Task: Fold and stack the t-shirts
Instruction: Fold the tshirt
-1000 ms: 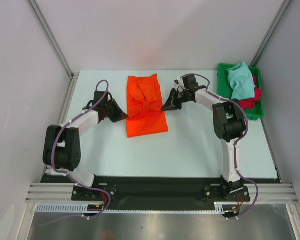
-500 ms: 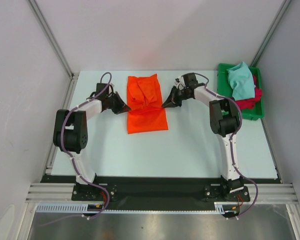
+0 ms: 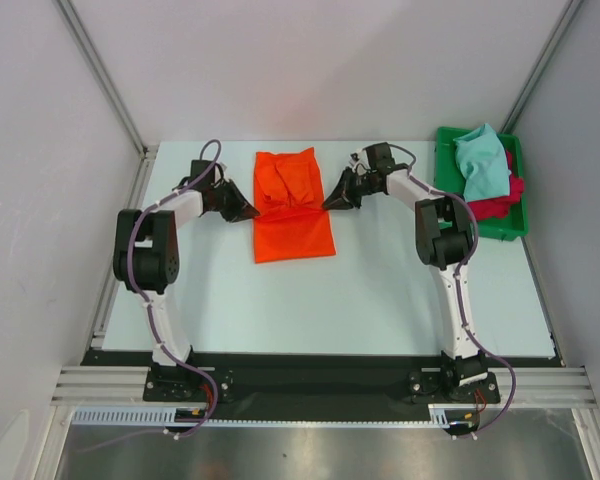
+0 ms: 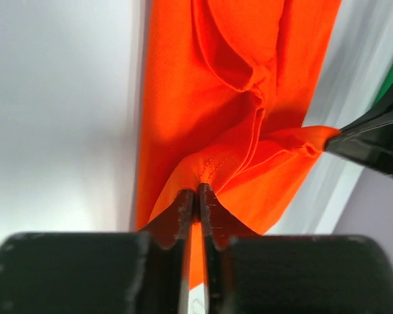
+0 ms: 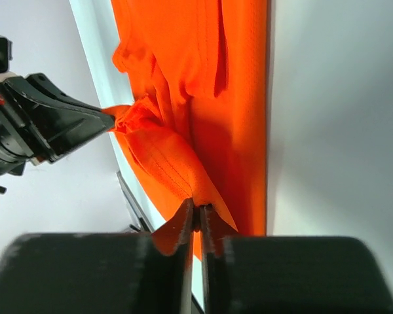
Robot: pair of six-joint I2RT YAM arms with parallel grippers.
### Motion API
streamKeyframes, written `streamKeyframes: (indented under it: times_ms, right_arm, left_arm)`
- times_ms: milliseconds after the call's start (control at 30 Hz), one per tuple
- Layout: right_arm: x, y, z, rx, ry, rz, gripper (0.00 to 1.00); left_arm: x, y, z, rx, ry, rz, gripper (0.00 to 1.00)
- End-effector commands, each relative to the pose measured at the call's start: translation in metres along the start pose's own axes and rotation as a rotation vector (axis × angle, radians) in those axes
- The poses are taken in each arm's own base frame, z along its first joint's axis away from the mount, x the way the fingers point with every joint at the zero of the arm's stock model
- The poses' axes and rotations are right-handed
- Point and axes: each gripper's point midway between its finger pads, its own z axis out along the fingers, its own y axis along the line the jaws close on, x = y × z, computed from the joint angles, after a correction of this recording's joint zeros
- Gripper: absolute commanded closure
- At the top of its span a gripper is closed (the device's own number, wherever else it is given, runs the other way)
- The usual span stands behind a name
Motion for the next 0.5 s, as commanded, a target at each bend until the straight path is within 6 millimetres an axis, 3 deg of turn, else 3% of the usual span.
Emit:
streamKeyframes:
  times_ms: [0, 167, 200, 267, 300, 333, 367, 400, 467]
  right_arm:
    - [-0.016, 0.013, 0.001, -0.044, -0.020, -0.020, 0.87]
    - [-0.048, 0.001, -0.005, -0.049, -0.084, 0.045, 0.72]
    - [-0.068, 0.005, -0.020, -0.059, -0.131, 0.048, 0.68]
    - [-0.080, 0.013, -0.036, -0.072, -0.162, 0.050, 0.62]
    - [-0.086, 0.018, -0.047, -0.065, -0.184, 0.029, 0.52]
    - [-0.084, 0.030, -0.059, -0.050, -0.182, 0.019, 0.49]
    - [-0.082, 0.033, -0.065, -0.036, -0.181, -0.028, 0.47]
    - [-0.073, 0.031, -0.065, -0.022, -0.160, -0.026, 0.45]
    - [-0.056, 0.043, -0.075, -0.008, -0.146, -0.052, 0.46]
  left_arm:
    - [-0.017, -0.003, -0.002, 0.004, -0.004, 0.047, 0.84]
    - [-0.041, 0.004, -0.006, -0.099, -0.029, 0.158, 0.58]
    - [-0.052, -0.003, -0.018, -0.137, -0.031, 0.207, 0.57]
    - [-0.069, -0.010, -0.037, -0.185, -0.085, 0.270, 0.53]
    - [-0.069, -0.013, -0.047, -0.196, -0.091, 0.295, 0.52]
    - [-0.073, -0.027, -0.066, -0.178, -0.132, 0.323, 0.50]
    - [-0.070, -0.032, -0.073, -0.168, -0.143, 0.331, 0.50]
    - [-0.059, -0.029, -0.073, -0.157, -0.132, 0.324, 0.50]
    - [-0.043, -0.051, -0.087, -0.053, -0.133, 0.337, 0.50]
